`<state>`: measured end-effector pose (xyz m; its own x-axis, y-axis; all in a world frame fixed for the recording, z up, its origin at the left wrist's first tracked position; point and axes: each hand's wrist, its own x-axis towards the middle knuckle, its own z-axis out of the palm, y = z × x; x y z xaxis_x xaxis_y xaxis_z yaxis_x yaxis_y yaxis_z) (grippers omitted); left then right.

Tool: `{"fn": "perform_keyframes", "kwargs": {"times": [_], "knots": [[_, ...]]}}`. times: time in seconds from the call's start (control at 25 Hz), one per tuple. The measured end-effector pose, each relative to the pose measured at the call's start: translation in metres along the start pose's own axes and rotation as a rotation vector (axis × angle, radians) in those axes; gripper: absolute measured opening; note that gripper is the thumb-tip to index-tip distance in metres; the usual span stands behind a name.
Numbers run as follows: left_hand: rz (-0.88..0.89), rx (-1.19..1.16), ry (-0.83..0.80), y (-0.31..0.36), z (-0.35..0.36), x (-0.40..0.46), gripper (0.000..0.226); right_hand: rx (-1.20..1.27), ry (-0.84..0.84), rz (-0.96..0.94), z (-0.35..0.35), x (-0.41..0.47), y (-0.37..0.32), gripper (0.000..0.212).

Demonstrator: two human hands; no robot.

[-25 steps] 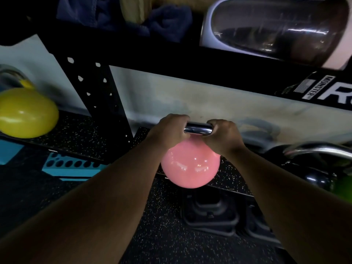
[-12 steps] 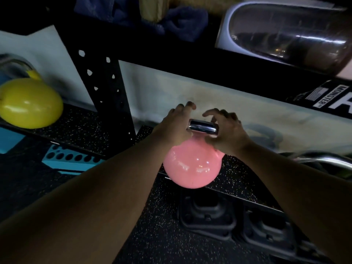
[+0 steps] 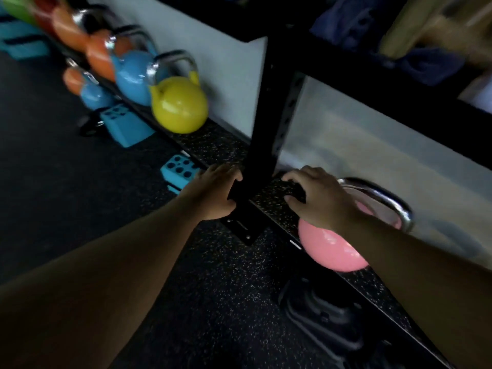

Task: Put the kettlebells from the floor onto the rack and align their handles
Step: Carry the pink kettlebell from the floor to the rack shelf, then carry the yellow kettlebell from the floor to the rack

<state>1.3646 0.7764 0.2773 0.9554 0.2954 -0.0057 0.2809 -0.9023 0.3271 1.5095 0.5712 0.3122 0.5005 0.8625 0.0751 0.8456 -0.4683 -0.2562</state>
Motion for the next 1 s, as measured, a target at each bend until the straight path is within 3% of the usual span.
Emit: {"fn": "perform_keyframes", "kwargs": {"times": [0.24,0.48,0.8,1.0], "knots": [[-0.321,0.044,-0.034,-0.133,-0.002,-0.187,0.056,0.136,-0.204,-0.316,0.073,0.031,-0.163,0.029],[-0.688,-0.067,-0.05,-0.254,-0.001,-0.421,0.059,0.151,-0.422,-0.601,0.191,0.025,-0.387,0.029],[-1.116,-0.094,-0.052,-0.373,0.023,-0.761,0.056,0.195,-0.692,-0.787,0.364,-0.072,-0.71,0.028],[-1.324,-0.061,-0.11,-0.415,0.053,-0.932,0.061,0.225,-0.832,-0.893,0.45,-0.155,-0.848,0.026]]}}
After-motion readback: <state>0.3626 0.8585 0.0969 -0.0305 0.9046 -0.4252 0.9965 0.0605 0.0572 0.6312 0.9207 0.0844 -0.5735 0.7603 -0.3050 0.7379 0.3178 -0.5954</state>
